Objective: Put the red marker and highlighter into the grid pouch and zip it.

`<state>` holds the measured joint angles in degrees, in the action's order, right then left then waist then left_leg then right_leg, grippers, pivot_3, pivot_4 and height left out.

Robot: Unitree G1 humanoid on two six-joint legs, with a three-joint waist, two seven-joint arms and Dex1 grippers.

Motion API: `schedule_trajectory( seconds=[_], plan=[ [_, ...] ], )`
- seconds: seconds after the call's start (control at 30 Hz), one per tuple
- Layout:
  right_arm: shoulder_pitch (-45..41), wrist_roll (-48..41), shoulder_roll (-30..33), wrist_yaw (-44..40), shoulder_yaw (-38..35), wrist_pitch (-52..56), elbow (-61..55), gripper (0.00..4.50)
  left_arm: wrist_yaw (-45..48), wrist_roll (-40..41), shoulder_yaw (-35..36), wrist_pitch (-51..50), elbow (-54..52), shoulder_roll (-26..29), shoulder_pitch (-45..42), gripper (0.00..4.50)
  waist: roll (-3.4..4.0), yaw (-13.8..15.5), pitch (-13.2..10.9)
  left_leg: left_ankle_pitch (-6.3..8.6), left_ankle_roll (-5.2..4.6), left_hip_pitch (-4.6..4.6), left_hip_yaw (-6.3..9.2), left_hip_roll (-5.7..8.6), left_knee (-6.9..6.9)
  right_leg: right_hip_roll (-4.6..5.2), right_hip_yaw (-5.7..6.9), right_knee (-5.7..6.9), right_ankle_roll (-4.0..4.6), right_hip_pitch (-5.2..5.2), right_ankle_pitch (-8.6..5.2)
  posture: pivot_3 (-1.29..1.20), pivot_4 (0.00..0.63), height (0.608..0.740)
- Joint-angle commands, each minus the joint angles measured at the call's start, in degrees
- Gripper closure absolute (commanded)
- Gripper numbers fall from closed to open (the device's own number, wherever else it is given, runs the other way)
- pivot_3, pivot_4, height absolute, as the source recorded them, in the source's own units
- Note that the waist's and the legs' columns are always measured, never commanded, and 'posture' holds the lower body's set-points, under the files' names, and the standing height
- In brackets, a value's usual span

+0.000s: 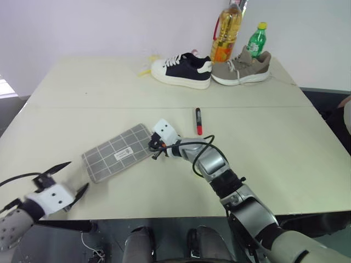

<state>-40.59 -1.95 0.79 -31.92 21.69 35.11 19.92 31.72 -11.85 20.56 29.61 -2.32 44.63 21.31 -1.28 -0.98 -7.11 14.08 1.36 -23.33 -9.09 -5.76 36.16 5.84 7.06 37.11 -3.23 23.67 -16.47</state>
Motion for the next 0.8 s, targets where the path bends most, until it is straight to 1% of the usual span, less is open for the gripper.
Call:
schedule_trajectory(
  seconds=[0.03,0.17,0.23,0.27,0.33,0.47,0.5,0.53,0.57,0.67,0.77,0.8],
  plan=[
    [0.48,0.37,-0.22,-0.16,0.1,0.98,-0.62,4.47,-1.93,-2.93,-3.61,7.12,3.66,1.84,-3.98,0.0,-0.01,-0.14,0.0,0.0,0.0,0.0,-0.01,0.0,-0.02,0.0,0.0,0.0,-0.07,0.01,0.04,0.0,0.15,0.705],
    [0.7,0.51,-0.25,-0.02,0.17,0.92,-1.06,4.47,-1.82,-3.68,-7.92,14.02,10.72,4.44,-8.89,0.0,0.02,-0.2,-0.01,0.0,0.0,0.0,-0.04,-0.02,-0.06,-0.04,0.0,0.01,-0.1,0.04,0.05,0.0,0.15,0.705],
    [0.82,0.58,-0.31,0.26,0.12,0.88,-1.31,4.5,-1.63,-3.1,-9.87,17.93,14.4,5.58,-10.83,0.52,0.02,-0.18,-0.01,0.0,0.0,0.0,-0.08,-0.02,-0.06,-0.03,0.01,0.02,-0.1,0.06,0.06,0.0,0.15,0.705],
    [0.89,0.62,-0.31,0.36,0.14,0.89,-1.45,4.5,-1.61,-2.76,-10.74,19.74,15.86,6.07,-11.71,0.82,0.03,-0.18,-0.01,0.0,0.0,0.0,-0.08,-0.01,-0.05,-0.03,0.01,0.02,-0.1,0.06,0.06,0.0,0.15,0.705],
    [1.15,0.68,-0.24,0.45,0.19,0.99,-1.9,4.5,-2.06,-2.5,-11.68,21.94,18.02,6.58,-13.07,1.72,0.02,-0.16,0.0,0.0,0.0,0.0,-0.1,-0.01,-0.05,-0.03,0.01,0.02,-0.1,0.07,0.06,0.0,0.15,0.705],
    [1.72,0.7,-0.2,0.66,0.03,0.95,-2.87,4.5,-3.04,-2.22,-12.7,24.62,21.41,7.26,-14.6,3.75,0.02,-0.05,0.0,0.0,0.0,-0.01,-0.11,-0.02,-0.05,-0.03,0.01,0.03,-0.11,0.09,0.06,0.0,0.15,0.705],
    [1.87,0.7,-0.22,0.71,-0.08,0.86,-3.14,4.5,-3.23,-2.15,-12.86,25.03,21.88,7.36,-14.77,4.16,0.02,-0.07,-0.01,0.0,0.0,0.0,-0.1,-0.02,-0.05,-0.03,0.02,0.04,-0.11,0.08,0.06,0.0,0.15,0.705],
    [1.97,0.7,-0.24,0.75,-0.16,0.81,-3.31,4.5,-3.4,-2.12,-13.02,25.35,22.23,7.47,-14.91,4.42,0.05,-0.12,-0.01,0.0,0.0,0.0,-0.11,-0.02,-0.05,-0.02,0.02,0.04,-0.11,0.08,0.06,0.0,0.15,0.705],
    [2.02,0.69,-0.22,0.99,-0.54,-0.07,-3.58,4.5,-3.49,-1.43,-13.06,25.24,22.35,7.3,-14.89,4.42,0.05,-0.18,-0.01,0.0,0.0,0.0,-0.13,-0.01,-0.05,-0.01,0.02,0.04,-0.11,0.08,0.06,0.0,0.15,0.705],
    [0.62,1.91,1.5,3.04,-2.84,-9.04,-5.22,4.5,-0.68,9.11,-13.01,15.26,16.08,4.19,-13.3,4.42,0.07,-0.17,-0.03,0.0,0.0,-0.02,-0.14,-0.01,-0.05,-0.01,0.02,0.05,-0.12,0.1,0.06,0.0,0.15,0.705],
    [-0.12,-2.5,4.98,-1.91,-7.13,-11.2,-8.98,4.5,-0.03,16.52,-12.21,2.1,5.95,0.97,-11.93,4.42,0.02,0.0,-0.03,-0.01,-0.01,-0.09,-0.12,-0.01,0.0,-0.02,0.02,0.08,-0.14,0.11,0.07,0.0,0.15,0.705],
    [-0.36,-3.31,6.19,-3.27,-8.04,-11.34,-9.79,4.25,0.21,18.13,-11.99,-1.51,3.02,0.2,-11.42,4.48,0.01,-0.03,-0.02,-0.01,-0.01,-0.09,-0.11,0.0,0.01,-0.02,0.02,0.09,-0.15,0.09,0.07,0.0,0.15,0.705]
  ],
)
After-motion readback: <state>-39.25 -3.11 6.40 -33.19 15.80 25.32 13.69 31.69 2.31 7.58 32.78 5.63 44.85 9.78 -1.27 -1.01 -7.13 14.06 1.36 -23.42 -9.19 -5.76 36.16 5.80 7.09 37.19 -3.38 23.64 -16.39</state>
